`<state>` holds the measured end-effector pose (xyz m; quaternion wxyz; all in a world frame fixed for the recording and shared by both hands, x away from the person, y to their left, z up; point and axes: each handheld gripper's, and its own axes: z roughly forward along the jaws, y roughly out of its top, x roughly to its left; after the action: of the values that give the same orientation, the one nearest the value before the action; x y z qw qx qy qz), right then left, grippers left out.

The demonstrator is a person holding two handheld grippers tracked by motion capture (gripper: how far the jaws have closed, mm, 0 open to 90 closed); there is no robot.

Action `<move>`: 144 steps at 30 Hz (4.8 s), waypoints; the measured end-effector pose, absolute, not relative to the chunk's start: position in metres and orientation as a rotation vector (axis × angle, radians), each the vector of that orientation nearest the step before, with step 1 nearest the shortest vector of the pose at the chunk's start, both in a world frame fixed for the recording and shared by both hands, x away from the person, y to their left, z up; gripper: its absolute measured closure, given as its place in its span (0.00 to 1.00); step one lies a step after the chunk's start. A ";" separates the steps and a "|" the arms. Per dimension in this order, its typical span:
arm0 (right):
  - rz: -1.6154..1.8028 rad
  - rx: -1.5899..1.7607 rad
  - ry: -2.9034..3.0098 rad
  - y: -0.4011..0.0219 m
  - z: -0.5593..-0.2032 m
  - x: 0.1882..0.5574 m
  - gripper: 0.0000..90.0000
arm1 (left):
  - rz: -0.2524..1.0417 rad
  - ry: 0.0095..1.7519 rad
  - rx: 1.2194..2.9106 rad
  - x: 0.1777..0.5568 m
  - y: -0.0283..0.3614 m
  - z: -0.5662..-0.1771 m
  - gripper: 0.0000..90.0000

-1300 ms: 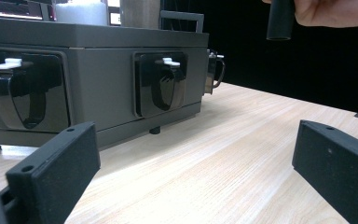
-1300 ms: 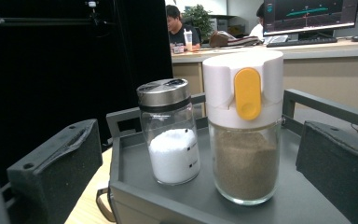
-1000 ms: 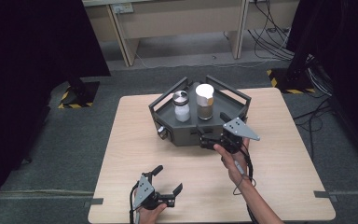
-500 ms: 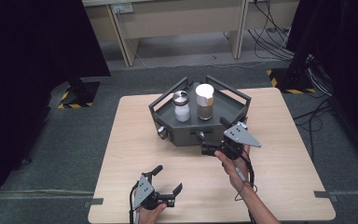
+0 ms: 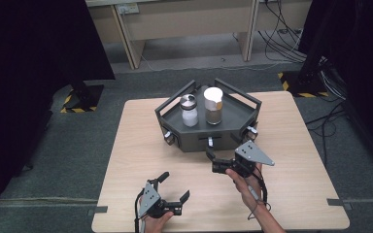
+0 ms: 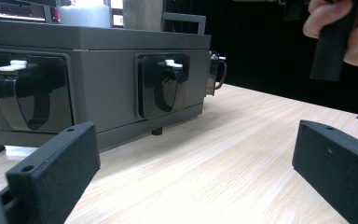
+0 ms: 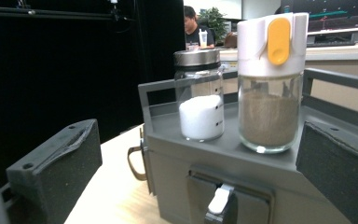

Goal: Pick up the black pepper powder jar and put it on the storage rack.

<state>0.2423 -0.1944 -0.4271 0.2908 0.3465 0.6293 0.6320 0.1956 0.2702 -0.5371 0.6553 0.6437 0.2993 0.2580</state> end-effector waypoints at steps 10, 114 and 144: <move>1.692 0.912 1.712 -0.204 -0.444 0.228 0.00 | 0.587 0.679 1.460 0.195 0.270 -0.537 0.00; 1.628 0.908 1.762 -0.232 -0.505 0.173 0.00 | 0.616 0.689 1.455 0.195 0.273 -0.536 0.00; 1.622 0.917 1.750 -0.232 -0.505 0.173 0.00 | 0.610 0.682 1.458 0.195 0.273 -0.536 0.00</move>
<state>0.1728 -0.2325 -0.5047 0.2884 0.3435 0.6555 0.6076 0.1951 0.2725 -0.5358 0.6519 0.6424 0.3004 0.2687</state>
